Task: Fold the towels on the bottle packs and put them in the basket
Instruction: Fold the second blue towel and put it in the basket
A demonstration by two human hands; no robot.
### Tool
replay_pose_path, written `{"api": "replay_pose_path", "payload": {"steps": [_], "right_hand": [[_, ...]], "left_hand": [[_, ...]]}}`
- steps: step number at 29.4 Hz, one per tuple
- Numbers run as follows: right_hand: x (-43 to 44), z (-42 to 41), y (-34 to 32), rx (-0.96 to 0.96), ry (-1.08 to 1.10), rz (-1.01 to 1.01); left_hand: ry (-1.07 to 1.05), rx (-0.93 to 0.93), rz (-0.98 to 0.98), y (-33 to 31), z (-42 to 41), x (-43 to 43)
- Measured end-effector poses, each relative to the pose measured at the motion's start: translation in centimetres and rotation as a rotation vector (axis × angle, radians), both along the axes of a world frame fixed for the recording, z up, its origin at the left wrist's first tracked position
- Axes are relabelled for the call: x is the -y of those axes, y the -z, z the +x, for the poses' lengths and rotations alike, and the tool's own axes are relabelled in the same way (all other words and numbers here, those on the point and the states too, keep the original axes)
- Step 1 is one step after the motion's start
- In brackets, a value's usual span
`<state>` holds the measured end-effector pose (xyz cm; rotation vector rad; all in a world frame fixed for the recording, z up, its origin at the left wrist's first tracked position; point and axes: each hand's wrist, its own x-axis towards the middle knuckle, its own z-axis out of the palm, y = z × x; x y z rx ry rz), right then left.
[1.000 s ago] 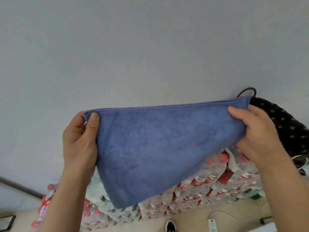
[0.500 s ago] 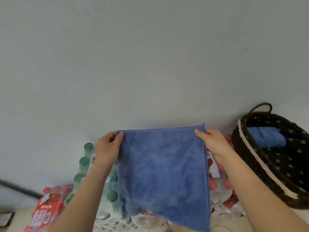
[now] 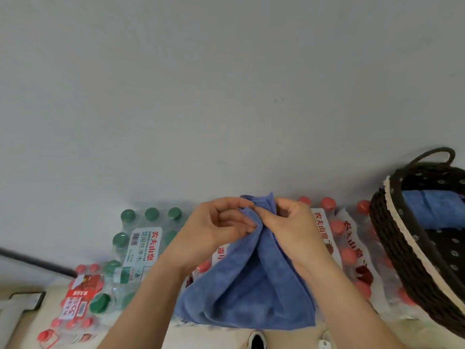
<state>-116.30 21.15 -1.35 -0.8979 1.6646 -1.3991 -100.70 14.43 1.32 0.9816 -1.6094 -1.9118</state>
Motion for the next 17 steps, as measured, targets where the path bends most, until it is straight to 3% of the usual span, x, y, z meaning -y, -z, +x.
{"api": "replay_pose_path", "payload": {"steps": [9,17], "right_hand": [[-1.2,0.9,-2.1,0.105,-0.086,-0.014],[-1.8,1.1,-2.7,0.076,-0.14,-0.033]], "left_hand": [[-0.123,0.213,-0.618,-1.2,-0.9,-1.2],[-0.18,0.202,-0.708,-1.5,-1.4,-1.9]]}}
